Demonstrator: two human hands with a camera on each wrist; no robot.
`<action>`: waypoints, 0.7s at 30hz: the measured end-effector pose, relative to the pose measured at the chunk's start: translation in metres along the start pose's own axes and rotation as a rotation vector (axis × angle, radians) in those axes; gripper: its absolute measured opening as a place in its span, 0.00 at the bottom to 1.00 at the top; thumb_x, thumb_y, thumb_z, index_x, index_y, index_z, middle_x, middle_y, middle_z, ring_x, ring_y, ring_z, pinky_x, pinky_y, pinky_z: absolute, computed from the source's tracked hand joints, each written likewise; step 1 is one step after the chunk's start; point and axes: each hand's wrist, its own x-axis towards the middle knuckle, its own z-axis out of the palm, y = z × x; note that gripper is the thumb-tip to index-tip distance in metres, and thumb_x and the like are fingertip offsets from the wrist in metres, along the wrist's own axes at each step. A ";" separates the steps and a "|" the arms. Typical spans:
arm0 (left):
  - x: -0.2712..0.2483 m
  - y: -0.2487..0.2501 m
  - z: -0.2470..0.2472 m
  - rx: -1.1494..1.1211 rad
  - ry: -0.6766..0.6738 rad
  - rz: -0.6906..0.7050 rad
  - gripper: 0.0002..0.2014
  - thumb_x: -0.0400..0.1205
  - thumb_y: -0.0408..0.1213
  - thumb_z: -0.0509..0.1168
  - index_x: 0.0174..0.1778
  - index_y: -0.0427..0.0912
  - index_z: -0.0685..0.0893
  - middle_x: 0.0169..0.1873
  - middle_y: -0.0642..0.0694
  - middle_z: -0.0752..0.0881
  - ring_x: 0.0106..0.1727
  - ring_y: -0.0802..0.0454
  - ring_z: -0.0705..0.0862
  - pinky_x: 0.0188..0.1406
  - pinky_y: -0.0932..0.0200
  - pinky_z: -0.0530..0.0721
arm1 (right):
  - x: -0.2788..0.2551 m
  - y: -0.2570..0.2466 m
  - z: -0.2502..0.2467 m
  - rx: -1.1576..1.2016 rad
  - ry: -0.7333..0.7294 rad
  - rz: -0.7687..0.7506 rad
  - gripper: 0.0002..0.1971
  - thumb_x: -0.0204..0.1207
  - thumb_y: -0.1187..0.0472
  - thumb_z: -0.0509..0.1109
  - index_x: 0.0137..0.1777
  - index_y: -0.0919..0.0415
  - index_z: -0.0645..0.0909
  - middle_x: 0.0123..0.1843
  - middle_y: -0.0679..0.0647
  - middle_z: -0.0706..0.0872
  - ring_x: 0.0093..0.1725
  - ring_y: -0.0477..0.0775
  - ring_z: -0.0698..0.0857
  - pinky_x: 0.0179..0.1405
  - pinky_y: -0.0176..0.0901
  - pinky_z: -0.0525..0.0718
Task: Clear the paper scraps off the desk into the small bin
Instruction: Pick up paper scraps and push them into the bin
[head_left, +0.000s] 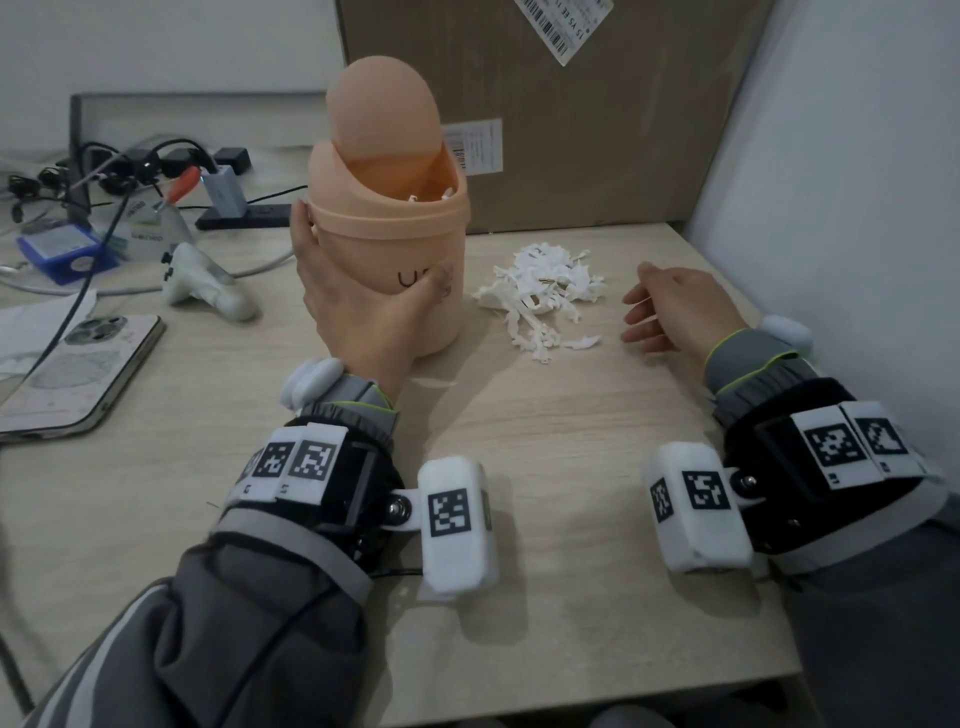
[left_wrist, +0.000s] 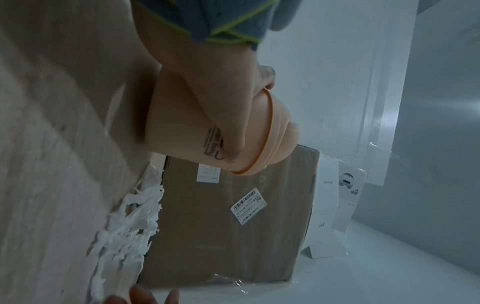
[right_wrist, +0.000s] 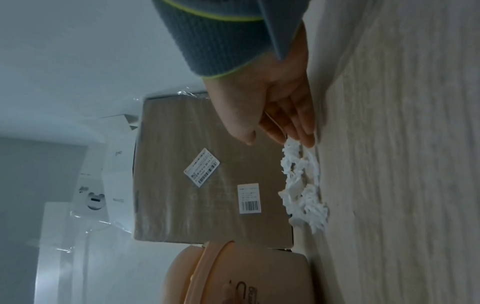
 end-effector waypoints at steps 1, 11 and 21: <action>0.001 -0.001 0.000 0.005 0.006 -0.009 0.62 0.60 0.51 0.80 0.89 0.46 0.54 0.85 0.46 0.67 0.84 0.41 0.69 0.84 0.36 0.69 | -0.003 -0.002 0.004 0.033 -0.063 0.011 0.19 0.84 0.49 0.55 0.40 0.60 0.78 0.37 0.58 0.82 0.31 0.57 0.86 0.28 0.44 0.81; 0.005 -0.002 -0.004 0.013 0.032 -0.046 0.62 0.59 0.51 0.78 0.89 0.46 0.54 0.85 0.45 0.65 0.85 0.43 0.68 0.86 0.44 0.67 | -0.010 -0.015 0.012 0.063 0.006 -0.128 0.12 0.81 0.55 0.60 0.38 0.55 0.80 0.39 0.52 0.86 0.37 0.50 0.84 0.32 0.40 0.78; 0.005 -0.009 -0.003 0.010 -0.011 -0.025 0.64 0.58 0.53 0.77 0.90 0.48 0.52 0.86 0.46 0.64 0.85 0.44 0.66 0.87 0.45 0.66 | 0.051 -0.058 0.050 -0.662 -0.206 -0.096 0.33 0.75 0.41 0.66 0.78 0.53 0.65 0.78 0.57 0.67 0.72 0.61 0.73 0.63 0.49 0.74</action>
